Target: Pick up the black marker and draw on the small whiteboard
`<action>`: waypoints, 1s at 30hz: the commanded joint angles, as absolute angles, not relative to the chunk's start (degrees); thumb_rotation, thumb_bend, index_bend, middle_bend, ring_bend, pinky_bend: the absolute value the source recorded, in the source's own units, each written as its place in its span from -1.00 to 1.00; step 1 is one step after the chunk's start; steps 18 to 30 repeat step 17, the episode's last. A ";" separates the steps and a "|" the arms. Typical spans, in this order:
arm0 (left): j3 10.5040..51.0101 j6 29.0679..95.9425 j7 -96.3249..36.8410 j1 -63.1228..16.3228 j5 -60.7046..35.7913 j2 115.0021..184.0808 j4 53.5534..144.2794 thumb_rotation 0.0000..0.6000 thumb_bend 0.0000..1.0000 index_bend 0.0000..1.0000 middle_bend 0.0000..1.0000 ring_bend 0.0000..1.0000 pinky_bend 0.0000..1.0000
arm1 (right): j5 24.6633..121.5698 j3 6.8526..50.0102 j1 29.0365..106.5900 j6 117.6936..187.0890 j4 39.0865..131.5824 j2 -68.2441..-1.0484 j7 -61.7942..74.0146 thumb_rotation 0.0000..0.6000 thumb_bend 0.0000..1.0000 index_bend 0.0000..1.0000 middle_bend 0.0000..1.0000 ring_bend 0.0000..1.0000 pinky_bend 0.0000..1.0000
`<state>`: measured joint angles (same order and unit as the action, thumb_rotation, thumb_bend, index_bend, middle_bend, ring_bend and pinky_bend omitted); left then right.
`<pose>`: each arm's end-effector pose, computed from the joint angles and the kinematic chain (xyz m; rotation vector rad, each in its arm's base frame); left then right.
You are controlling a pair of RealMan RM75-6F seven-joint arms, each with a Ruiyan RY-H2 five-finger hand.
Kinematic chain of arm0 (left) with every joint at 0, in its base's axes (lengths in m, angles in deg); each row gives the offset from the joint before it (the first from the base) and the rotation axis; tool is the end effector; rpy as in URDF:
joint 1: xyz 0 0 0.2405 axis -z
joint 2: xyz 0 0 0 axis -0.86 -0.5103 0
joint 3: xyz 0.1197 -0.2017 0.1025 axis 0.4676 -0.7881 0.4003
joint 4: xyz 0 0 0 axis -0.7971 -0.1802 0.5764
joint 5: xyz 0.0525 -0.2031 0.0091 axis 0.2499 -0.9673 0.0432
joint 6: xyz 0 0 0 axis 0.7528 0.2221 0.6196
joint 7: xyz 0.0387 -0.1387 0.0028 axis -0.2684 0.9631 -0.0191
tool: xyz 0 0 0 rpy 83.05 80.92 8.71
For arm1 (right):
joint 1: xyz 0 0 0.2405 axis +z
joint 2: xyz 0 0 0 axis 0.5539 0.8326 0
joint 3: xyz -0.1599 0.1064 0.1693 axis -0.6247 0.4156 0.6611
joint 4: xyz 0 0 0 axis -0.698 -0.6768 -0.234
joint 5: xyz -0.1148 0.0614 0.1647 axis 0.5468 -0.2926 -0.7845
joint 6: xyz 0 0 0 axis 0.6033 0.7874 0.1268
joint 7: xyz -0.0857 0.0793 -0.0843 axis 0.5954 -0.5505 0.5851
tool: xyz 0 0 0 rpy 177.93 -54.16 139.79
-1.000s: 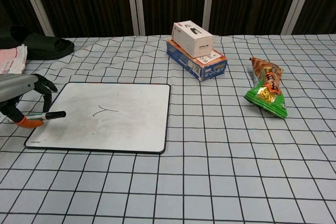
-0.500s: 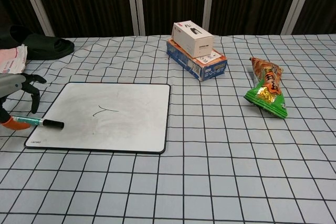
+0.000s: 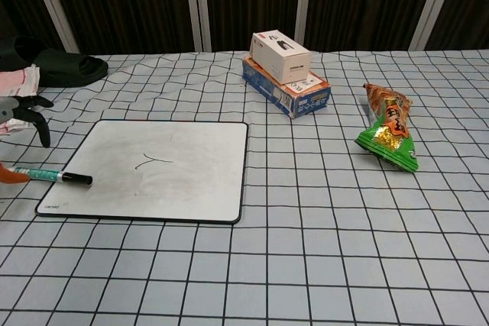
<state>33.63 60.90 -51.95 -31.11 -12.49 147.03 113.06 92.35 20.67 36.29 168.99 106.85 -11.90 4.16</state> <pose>-0.2625 0.2961 0.0376 -1.6339 -0.9870 -0.6584 -0.3241 -0.1659 0.1660 1.3230 -1.0617 0.8376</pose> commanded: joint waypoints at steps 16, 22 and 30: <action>42.03 83.85 -40.20 -48.54 4.59 131.71 127.25 1.00 -0.74 -1.00 -1.00 -1.00 -1.00 | 93.48 20.35 36.64 168.91 106.51 -11.95 5.06 1.00 -0.29 -1.00 -1.00 -1.00 -1.00; 42.50 84.66 -39.63 -49.42 5.10 131.21 127.21 1.00 -0.74 -1.00 -1.00 -1.00 -1.00 | 93.60 20.32 36.64 168.97 106.47 -11.96 5.17 1.00 -0.29 -1.00 -1.00 -1.00 -1.00; 42.50 84.66 -39.63 -49.42 5.10 131.21 127.21 1.00 -0.74 -1.00 -1.00 -1.00 -1.00 | 93.60 20.32 36.64 168.97 106.47 -11.96 5.17 1.00 -0.29 -1.00 -1.00 -1.00 -1.00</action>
